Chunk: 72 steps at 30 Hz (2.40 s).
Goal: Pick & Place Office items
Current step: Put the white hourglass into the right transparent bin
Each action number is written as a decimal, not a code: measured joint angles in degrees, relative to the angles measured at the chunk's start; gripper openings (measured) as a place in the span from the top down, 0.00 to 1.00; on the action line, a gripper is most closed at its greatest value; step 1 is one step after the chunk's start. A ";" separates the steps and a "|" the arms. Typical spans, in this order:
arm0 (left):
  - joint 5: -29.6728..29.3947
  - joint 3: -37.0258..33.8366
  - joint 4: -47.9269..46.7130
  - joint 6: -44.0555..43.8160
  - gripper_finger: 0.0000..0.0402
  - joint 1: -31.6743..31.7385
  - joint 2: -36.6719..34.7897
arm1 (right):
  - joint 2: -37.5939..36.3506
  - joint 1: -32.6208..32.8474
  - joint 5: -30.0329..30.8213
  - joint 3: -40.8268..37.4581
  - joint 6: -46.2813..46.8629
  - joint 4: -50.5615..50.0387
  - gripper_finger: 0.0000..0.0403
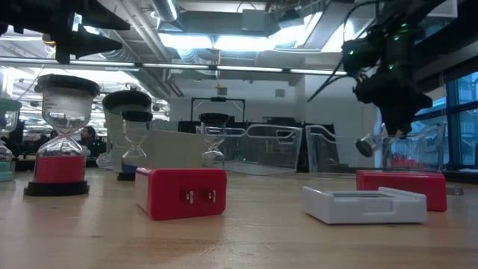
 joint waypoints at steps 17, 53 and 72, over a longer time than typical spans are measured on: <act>0.06 0.00 -5.74 -3.64 0.34 0.00 0.01 | 24.38 -3.34 4.47 21.37 -12.41 -23.87 0.48; -0.99 0.00 -6.86 -3.45 0.34 0.01 0.00 | 23.92 -14.61 -1.72 20.95 -16.23 -24.39 0.48; -0.96 0.00 -10.42 -3.43 0.34 0.00 0.00 | 28.46 -17.63 -2.16 20.18 -9.05 -24.31 0.48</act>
